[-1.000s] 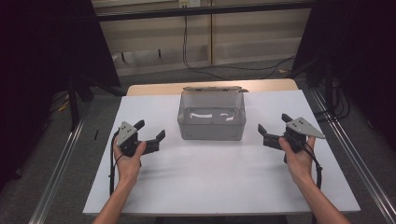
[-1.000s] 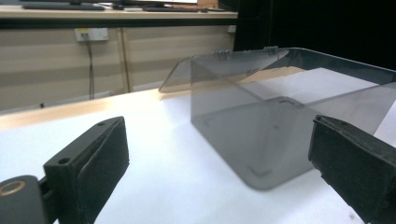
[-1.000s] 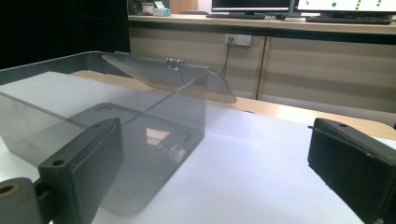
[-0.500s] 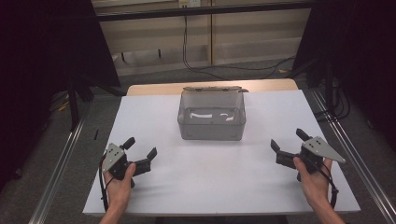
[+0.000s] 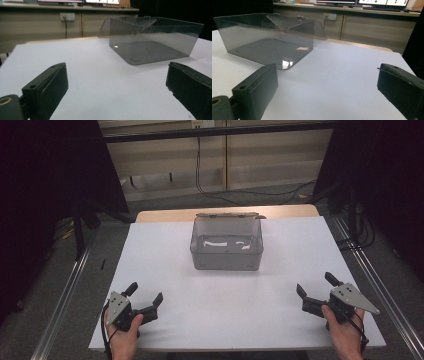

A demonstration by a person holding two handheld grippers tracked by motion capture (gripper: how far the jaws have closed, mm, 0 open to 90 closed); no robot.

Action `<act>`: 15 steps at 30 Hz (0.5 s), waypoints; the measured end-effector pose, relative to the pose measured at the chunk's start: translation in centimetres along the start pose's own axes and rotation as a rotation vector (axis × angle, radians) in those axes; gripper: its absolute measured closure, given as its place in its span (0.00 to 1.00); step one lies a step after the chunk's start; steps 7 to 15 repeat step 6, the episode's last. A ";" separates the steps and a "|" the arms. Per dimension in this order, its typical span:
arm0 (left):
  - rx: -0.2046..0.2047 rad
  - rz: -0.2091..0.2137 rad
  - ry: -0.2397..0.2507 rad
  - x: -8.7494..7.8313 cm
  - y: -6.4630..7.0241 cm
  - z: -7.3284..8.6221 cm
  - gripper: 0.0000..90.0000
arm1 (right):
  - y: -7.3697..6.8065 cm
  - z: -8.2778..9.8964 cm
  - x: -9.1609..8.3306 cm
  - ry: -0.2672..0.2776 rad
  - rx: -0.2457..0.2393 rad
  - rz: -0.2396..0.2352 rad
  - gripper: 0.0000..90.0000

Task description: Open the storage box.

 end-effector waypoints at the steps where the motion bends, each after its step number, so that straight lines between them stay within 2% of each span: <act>1: -0.011 0.002 0.002 -0.1 0.0 0.0 0.04 | 0.1 0.0 0.1 0.006 0.007 0.002 0.04; 3: -0.002 -0.014 0.018 -0.3 -0.2 -0.2 0.04 | 0.4 0.0 0.1 0.009 0.033 0.021 0.04; 6: -0.042 -0.036 0.026 -0.5 -0.7 -0.3 0.04 | 0.6 -0.4 0.1 0.038 0.030 0.032 0.04; 15: -0.042 -0.036 0.026 -0.5 -0.7 -0.3 0.04 | 0.6 -0.4 0.1 0.038 0.030 0.032 0.04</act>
Point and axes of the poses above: each handheld gripper's, and its own axes: x roughly forward along the jaws, z roughly out of its underside, y roughly to its right, the point moved 6 cm from there along x, roughly forward along the jaws, and after that the axes turned 3 degrees about -y, right-handed, at the moved point
